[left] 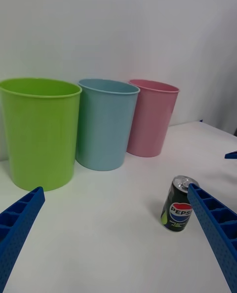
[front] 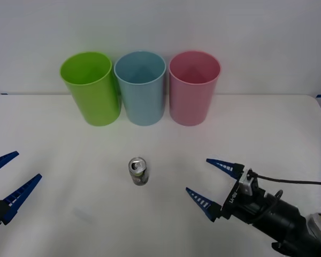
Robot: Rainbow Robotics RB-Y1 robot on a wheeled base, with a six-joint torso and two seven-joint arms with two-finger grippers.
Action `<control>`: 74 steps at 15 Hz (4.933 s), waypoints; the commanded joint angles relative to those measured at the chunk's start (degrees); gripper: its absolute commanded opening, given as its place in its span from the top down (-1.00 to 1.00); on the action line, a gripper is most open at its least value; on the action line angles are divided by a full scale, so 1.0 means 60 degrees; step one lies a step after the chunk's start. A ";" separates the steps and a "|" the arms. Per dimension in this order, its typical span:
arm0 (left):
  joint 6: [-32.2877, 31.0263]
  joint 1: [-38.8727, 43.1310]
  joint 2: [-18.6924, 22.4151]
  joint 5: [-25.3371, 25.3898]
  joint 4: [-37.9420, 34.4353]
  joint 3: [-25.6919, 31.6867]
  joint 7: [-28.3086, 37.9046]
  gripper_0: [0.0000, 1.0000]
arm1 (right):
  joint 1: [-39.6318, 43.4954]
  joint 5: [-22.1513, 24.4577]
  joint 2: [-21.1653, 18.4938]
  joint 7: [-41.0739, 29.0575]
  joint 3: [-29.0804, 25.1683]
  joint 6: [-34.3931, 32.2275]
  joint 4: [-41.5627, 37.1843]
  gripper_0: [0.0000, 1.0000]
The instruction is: Grasp the object on the table and drop it into the matching bin: aluminum can to the light blue bin, PET bottle to the pink bin.
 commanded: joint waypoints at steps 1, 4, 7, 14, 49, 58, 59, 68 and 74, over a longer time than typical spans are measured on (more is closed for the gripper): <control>0.0000 0.0000 0.0000 0.0000 0.0000 0.0000 0.0000 -1.00 | -0.0386 0.0005 0.0073 0.0166 0.0359 0.0130 0.0364 -1.00; 0.0000 0.0000 0.0000 0.0000 0.0000 0.0000 0.0000 -1.00 | -0.0840 0.0063 0.0205 0.0357 0.0623 0.0189 0.0892 -1.00; 0.0000 0.0000 0.0000 0.0000 0.0000 0.0000 0.0000 -1.00 | -0.0972 0.0473 0.0557 0.0430 0.0696 0.0438 0.0936 -1.00; 0.0000 0.0000 0.0000 0.0000 0.0000 0.0000 0.0000 -1.00 | -0.1939 0.0503 0.0996 0.0708 0.1487 0.0745 0.2078 -1.00; 0.0000 0.0000 0.0000 0.0000 0.0000 0.0000 0.0000 -1.00 | -0.2920 0.1264 0.2095 0.0855 0.3758 0.4217 0.2166 0.73; 0.0000 0.0000 0.0000 0.0000 0.0000 0.0000 0.0000 -1.00 | -0.2979 0.1308 0.2183 0.0855 0.3860 0.4481 0.2166 1.00; 0.0000 0.0000 0.0000 0.0000 0.0000 0.0000 0.0000 -1.00 | -0.2993 0.1308 0.2183 0.0855 0.3860 0.4510 0.2166 1.00; 0.0000 0.0000 0.0000 0.0000 0.0000 0.0000 0.0000 -1.00 | -0.2935 0.0957 0.2022 0.0708 0.3845 0.4539 0.1800 1.00; 0.0000 0.0000 0.0000 0.0000 0.0000 0.0000 0.0000 -1.00 | -0.2349 0.0678 0.1289 0.0020 0.3860 0.4671 0.0291 1.00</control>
